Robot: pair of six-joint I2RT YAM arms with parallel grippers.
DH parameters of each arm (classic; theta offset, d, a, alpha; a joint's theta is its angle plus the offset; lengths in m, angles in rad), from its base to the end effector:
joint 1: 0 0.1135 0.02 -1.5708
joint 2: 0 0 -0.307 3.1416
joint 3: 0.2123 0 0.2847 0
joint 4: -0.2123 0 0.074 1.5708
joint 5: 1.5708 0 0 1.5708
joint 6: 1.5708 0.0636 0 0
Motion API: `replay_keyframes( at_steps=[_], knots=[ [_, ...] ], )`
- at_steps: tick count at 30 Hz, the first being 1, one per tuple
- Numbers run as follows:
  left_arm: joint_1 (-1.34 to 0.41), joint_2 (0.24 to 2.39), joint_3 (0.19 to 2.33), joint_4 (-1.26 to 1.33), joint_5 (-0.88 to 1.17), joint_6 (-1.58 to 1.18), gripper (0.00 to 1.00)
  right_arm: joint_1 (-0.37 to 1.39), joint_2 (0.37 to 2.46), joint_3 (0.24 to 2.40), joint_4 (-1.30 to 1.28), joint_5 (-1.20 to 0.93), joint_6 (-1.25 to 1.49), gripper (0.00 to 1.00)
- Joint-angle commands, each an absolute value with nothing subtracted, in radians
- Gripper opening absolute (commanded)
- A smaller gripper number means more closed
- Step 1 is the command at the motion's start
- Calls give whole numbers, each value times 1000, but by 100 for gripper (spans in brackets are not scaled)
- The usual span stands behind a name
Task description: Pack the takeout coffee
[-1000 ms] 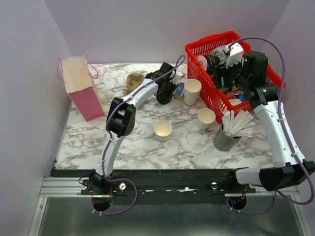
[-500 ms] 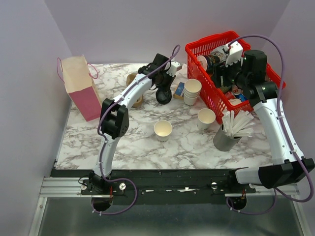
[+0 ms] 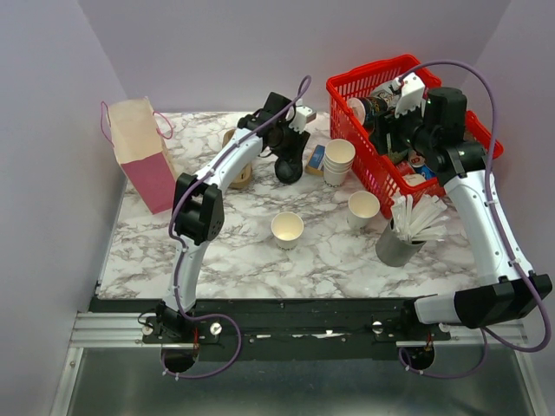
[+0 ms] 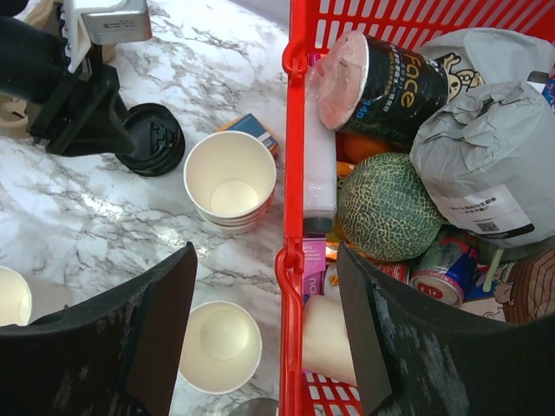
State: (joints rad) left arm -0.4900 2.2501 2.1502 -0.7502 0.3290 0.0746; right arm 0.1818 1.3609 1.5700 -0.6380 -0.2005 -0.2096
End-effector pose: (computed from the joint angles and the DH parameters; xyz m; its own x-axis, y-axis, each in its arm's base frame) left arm 0.5059 -0.2931 0.2835 -0.6139 0.4074 -0.6762 0.6812 0.7063 -0.1929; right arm 0.3319 0.0739 0.4735 -0.3261 -0.2673 -0.9068 -0.4326 0.8951 -0.1082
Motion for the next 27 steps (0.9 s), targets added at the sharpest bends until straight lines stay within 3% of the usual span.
replay_keyframes(
  at_steps=[1,10,21,27],
  knots=[
    [-511,2286,2198,-735,302,52,59,176,1376,1605,-643,-222,-198,74],
    [-526,2378,2249,-719,256,18,50,176,1368,1586,-644,-215,-204,74],
    [-538,2421,2260,-710,210,9,47,178,1374,1586,-646,-210,-207,74],
    [-540,2427,2253,-710,227,8,37,176,1376,1586,-643,-213,-207,74]
  ],
)
